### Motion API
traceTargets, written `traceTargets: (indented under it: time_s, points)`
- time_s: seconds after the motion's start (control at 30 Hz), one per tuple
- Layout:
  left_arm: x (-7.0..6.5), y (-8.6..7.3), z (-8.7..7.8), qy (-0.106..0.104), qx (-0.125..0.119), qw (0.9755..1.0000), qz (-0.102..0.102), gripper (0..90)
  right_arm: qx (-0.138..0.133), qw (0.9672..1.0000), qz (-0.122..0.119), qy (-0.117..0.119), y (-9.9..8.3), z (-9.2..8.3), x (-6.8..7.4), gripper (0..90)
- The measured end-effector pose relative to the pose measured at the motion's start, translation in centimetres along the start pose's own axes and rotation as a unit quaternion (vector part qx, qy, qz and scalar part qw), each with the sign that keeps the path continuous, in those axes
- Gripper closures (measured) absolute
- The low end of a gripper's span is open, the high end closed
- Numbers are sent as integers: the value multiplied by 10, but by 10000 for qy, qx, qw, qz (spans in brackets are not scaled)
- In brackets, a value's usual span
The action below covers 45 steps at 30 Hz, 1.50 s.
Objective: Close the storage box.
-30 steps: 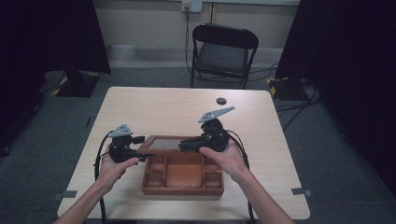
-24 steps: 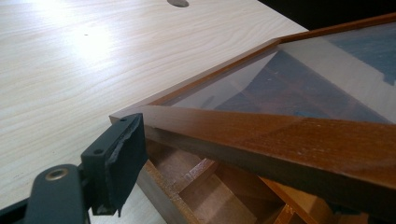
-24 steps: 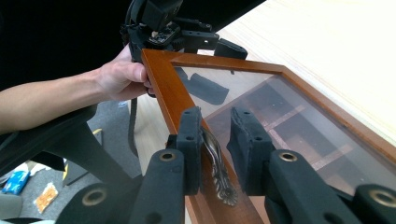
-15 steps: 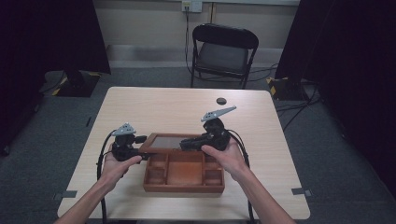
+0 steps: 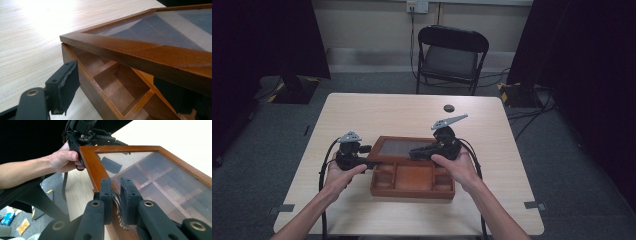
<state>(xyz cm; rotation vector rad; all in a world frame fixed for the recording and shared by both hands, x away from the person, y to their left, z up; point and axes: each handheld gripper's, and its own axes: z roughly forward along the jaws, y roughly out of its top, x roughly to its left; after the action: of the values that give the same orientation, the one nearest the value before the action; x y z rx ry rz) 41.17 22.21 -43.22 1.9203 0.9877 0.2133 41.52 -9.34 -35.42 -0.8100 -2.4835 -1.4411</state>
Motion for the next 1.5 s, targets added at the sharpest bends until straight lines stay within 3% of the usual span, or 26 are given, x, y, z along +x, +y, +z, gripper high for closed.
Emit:
traceTargets:
  time_s: [0.1, 0.37, 0.63, 0.8, 0.97, 1.1, 1.3, 1.5]
  points:
    - [0, 0, 1, -5, 66, 9999, 93, 204, 43, 10000, 62, 5, 0, 0, 0, 806]
    - [1, -1, 2, 23, 109, 9999, 95, 212, 111, 9993, 326, 133, -1, 2, -4, 802]
    - [3, -5, 2, 101, 247, 9996, 132, 210, 303, 9992, 258, -65, 0, 6, 2, 804]
    - [8, -7, -4, 169, 297, 9993, 149, 210, 290, 9994, 196, -47, -1, 6, 1, 806]
    - [20, -13, -18, 324, 322, 9989, -118, 222, 319, 9994, 122, -56, -2, 4, 2, 806]
    - [28, -13, -27, 431, 179, 9987, -219, 222, 292, 9995, 95, -64, -3, 2, 1, 806]
    - [38, -12, -34, 611, 103, 9977, -281, 222, 469, 9988, -71, -91, -8, 3, 6, 810]
    - [44, -13, -37, 666, 63, 9970, -392, 222, 557, 9983, -120, -83, -16, 1, 10, 812]
